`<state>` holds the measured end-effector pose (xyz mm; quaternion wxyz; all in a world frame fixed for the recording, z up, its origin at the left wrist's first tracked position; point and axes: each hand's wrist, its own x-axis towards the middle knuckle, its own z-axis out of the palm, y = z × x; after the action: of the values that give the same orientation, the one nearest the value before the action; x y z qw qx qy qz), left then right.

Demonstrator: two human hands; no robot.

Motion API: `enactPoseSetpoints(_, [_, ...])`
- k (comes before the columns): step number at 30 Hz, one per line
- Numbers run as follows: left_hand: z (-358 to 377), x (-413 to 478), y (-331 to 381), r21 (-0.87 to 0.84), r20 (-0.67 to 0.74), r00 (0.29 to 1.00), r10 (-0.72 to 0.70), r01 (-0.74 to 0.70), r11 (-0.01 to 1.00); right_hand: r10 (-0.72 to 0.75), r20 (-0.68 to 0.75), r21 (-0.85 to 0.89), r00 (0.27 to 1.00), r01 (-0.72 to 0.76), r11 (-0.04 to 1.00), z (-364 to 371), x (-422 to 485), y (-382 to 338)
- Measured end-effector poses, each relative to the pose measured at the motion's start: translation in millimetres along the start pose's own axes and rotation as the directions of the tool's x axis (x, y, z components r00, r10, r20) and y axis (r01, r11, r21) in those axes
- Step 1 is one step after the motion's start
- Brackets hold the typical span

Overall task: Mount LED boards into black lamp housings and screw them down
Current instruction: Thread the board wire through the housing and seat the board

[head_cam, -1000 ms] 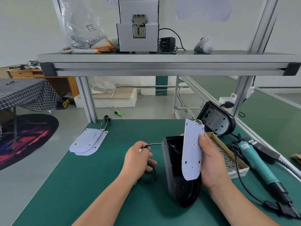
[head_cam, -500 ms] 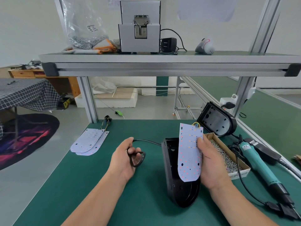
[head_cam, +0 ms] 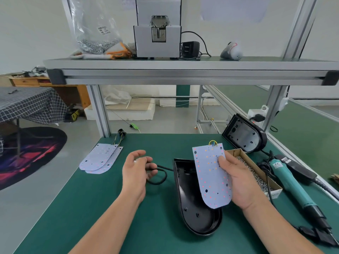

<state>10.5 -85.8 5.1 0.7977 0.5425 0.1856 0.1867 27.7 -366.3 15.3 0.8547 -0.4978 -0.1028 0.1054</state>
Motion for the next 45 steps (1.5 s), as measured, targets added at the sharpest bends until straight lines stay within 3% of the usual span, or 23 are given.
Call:
enactPoseSetpoints(3, [-2, -5, 4, 0.192, 0.188, 0.974, 0.124, -0.161, 0.968, -0.001, -0.021, 0.024, 1.000, 0.002, 1.000, -2, 1, 4])
enactPoseSetpoints(6, [-2, -16, 8, 0.475, 0.387, 0.919, 0.071, -0.265, 0.839, -0.008, -0.094, 0.065, 0.996, 0.014, 0.998, -3, 3, 6])
enactPoseSetpoints(9, [0, -18, 10, 0.525, 0.480, 0.877, 0.020, -0.306, 0.795, -0.033, -0.152, 0.069, 0.988, 0.044, 0.997, -3, 5, 7])
enactPoseSetpoints(16, [6, -26, 9, 0.602, 0.496, 0.865, -0.074, -0.282, 0.747, -0.036, -0.133, 0.053, 0.990, 0.043, 0.998, 2, 6, 10])
enactPoseSetpoints(21, [6, -22, 5, 0.673, 0.459, 0.888, -0.040, -0.317, 0.669, -0.017, -0.122, 0.058, 0.992, 0.024, 0.998, 2, 5, 12])
enactPoseSetpoints(23, [5, -21, 0, 0.730, 0.475, 0.880, 0.017, -0.404, 0.551, -0.014, -0.121, 0.050, 0.993, 0.021, 0.999, 3, 5, 13])
enactPoseSetpoints(28, [-1, -14, -12, 0.807, 0.542, 0.815, 0.205, -0.573, 0.143, -0.058, -0.202, 0.065, 0.978, 0.073, 0.995, 1, 6, 13])
enactPoseSetpoints(33, [1, -13, -13, 0.722, 0.691, 0.711, 0.127, -0.686, -0.090, -0.087, -0.199, 0.140, 0.976, 0.116, 0.983, 0, 7, 12])
enactPoseSetpoints(38, [7, -16, -12, 0.704, 0.710, 0.690, 0.143, -0.696, -0.140, -0.070, -0.173, 0.159, 0.982, 0.098, 0.982, 3, 6, 12])
enactPoseSetpoints(41, [14, -20, -16, 0.706, 0.704, 0.697, 0.138, -0.708, -0.020, -0.045, -0.144, 0.156, 0.989, 0.067, 0.986, 6, 5, 15])
enactPoseSetpoints(45, [13, -20, -19, 0.691, 0.709, 0.692, 0.139, -0.720, 0.064, -0.052, -0.112, 0.102, 0.992, 0.064, 0.993, 8, 5, 15])
